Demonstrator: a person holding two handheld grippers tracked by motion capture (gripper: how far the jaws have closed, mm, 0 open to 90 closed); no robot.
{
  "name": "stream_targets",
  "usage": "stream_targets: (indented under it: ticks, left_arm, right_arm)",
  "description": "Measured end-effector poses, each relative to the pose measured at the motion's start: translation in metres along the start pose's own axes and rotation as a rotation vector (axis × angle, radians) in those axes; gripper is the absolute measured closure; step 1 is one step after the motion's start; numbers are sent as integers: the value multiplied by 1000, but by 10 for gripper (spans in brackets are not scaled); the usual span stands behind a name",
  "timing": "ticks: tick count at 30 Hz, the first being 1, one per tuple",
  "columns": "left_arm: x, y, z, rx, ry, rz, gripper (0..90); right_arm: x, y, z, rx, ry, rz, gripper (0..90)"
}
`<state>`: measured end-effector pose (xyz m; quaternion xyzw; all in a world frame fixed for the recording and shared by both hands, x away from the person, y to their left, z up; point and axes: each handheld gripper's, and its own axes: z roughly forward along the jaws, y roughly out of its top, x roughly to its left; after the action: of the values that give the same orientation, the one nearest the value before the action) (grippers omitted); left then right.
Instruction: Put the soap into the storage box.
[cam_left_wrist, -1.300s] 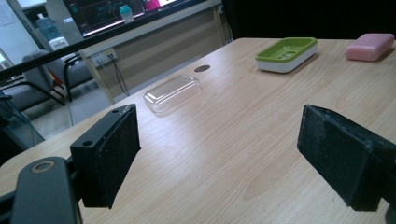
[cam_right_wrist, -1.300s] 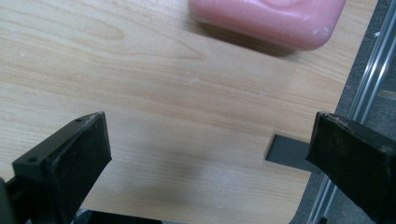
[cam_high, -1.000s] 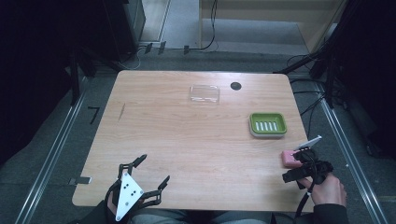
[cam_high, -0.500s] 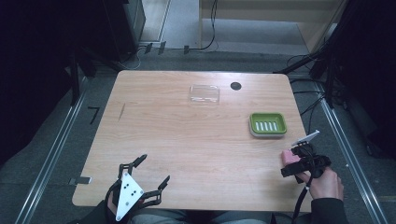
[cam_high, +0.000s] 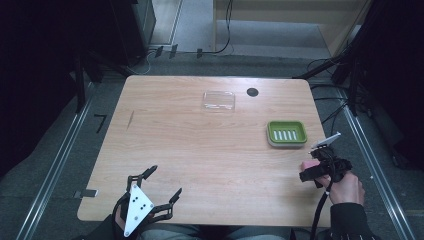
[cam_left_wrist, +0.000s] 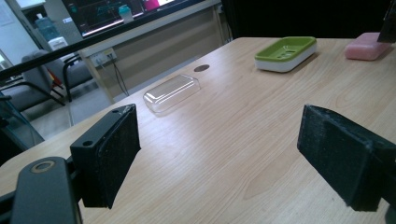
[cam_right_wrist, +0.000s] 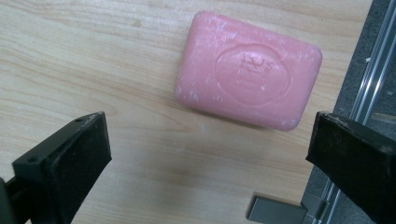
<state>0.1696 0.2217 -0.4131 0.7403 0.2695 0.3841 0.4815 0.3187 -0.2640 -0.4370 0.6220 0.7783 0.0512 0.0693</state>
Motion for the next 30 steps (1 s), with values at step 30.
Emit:
stream_targets:
  ticks: [30]
  left_arm:
    - [0, 0, 0, -1, 0, -2, 136]
  right_arm:
    - [-21, 29, 26, 60, 37, 55, 0]
